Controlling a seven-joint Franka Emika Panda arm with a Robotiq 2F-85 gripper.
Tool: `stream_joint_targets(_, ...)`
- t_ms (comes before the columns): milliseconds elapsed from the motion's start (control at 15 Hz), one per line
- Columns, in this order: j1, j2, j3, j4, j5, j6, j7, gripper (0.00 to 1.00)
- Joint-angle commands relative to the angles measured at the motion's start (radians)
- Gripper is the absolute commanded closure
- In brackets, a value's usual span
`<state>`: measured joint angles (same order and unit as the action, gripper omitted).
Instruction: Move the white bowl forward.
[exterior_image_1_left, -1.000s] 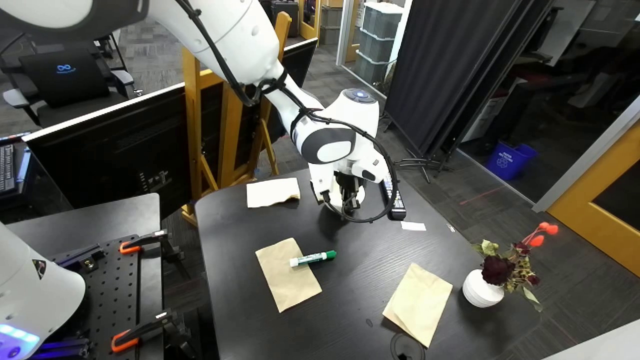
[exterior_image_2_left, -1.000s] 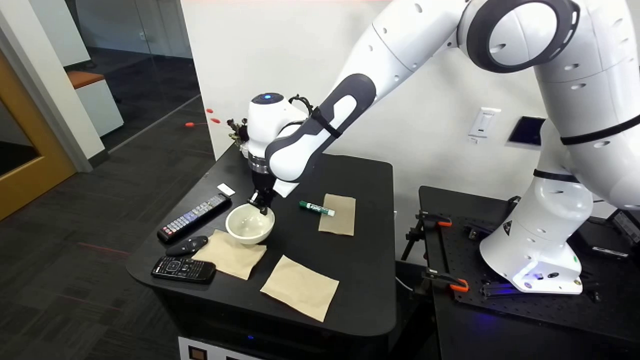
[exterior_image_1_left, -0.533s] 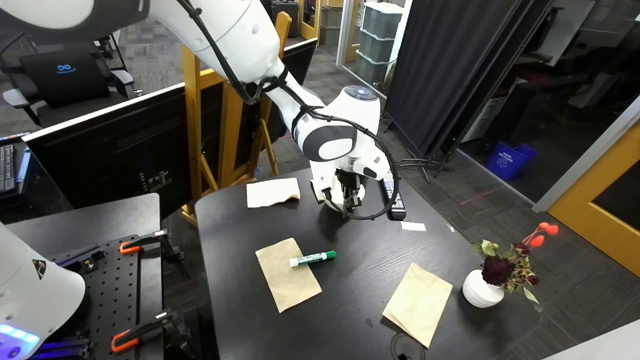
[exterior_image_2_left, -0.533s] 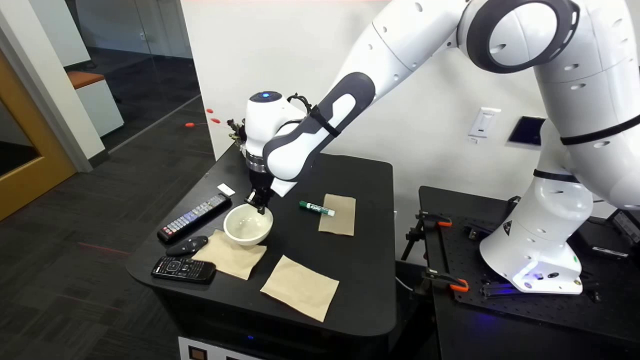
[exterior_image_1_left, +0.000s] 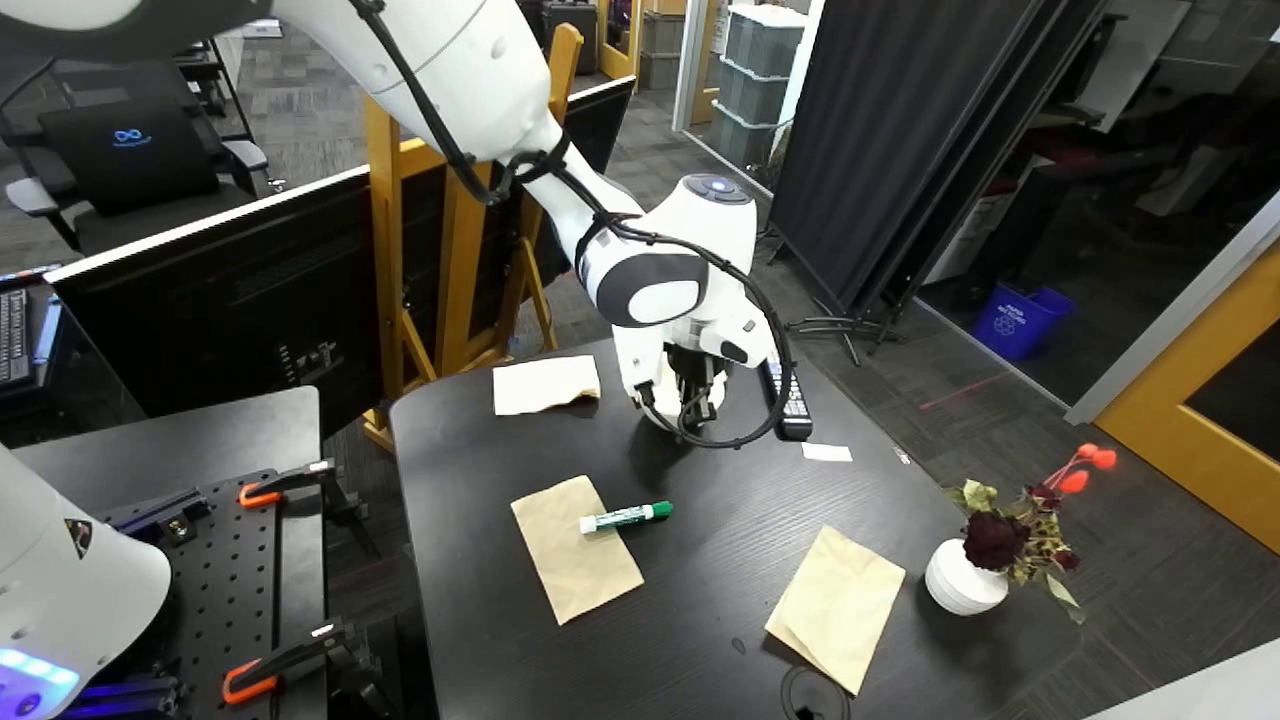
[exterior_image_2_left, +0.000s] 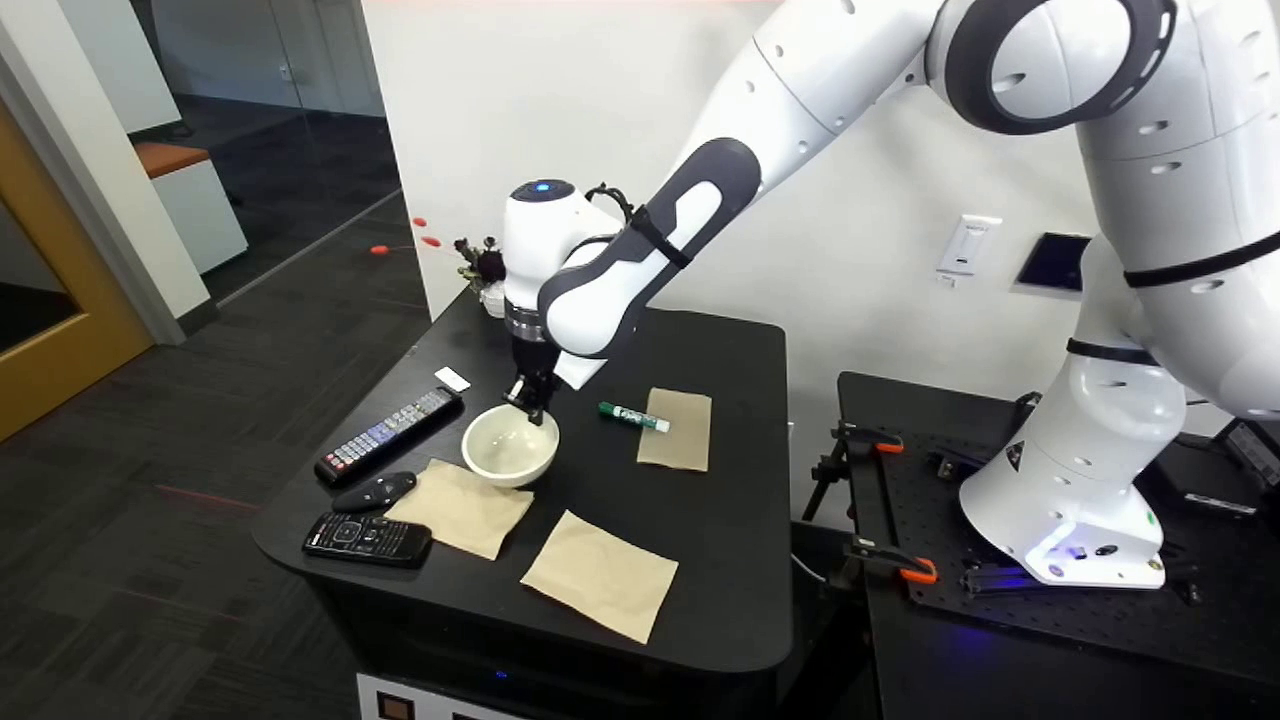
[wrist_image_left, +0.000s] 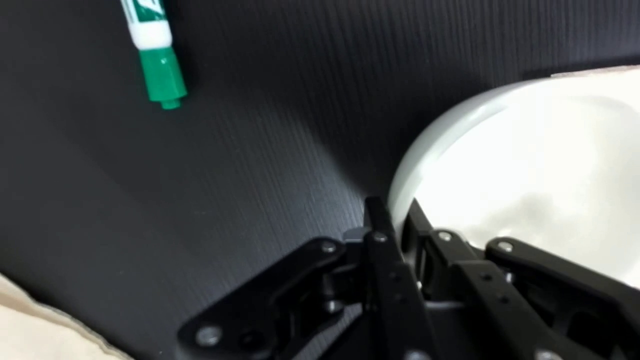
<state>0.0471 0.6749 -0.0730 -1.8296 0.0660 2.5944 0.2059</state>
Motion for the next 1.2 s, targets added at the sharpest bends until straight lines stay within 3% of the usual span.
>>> stream_joint_targets(0, -0.005, -0.095, -0.001, -0.121, -0.009, -0.024, -0.006, 0.97)
stream_joint_targets(533, -0.026, -0.236, 0.023, -0.333, -0.014, -0.033, -0.078, 0.97)
stream_joint_targets(1133, -0.078, -0.349, 0.101, -0.539, 0.005, 0.007, -0.301, 0.97)
